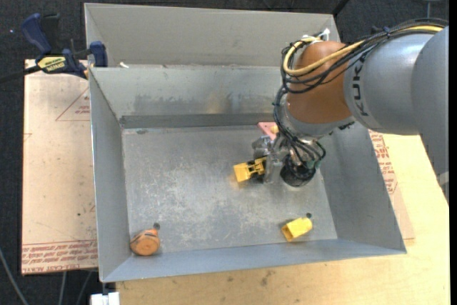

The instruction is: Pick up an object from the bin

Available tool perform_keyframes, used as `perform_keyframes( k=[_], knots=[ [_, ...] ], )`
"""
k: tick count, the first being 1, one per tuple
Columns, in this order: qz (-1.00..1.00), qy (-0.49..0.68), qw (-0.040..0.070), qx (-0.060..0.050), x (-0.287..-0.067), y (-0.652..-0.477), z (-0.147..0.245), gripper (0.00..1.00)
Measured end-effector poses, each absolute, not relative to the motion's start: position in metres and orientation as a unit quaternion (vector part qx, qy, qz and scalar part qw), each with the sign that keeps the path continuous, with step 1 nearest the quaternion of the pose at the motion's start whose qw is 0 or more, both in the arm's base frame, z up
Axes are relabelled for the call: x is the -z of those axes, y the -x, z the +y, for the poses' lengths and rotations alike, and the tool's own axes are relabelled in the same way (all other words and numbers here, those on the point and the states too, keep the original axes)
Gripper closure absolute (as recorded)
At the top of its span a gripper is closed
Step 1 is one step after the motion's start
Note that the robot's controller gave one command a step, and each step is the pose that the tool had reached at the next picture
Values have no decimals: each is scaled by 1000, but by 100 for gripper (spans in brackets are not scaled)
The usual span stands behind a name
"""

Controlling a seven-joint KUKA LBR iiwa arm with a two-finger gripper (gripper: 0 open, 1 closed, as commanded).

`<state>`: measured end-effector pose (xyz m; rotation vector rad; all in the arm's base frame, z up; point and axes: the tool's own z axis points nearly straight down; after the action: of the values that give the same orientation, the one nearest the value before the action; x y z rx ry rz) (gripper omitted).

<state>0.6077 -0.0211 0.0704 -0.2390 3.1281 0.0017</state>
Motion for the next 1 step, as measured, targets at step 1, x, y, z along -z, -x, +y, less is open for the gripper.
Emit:
perform_keyframes(
  k=[1],
  knots=[
    [997,76,2,-1,-70,-608,-21,100]
  ],
)
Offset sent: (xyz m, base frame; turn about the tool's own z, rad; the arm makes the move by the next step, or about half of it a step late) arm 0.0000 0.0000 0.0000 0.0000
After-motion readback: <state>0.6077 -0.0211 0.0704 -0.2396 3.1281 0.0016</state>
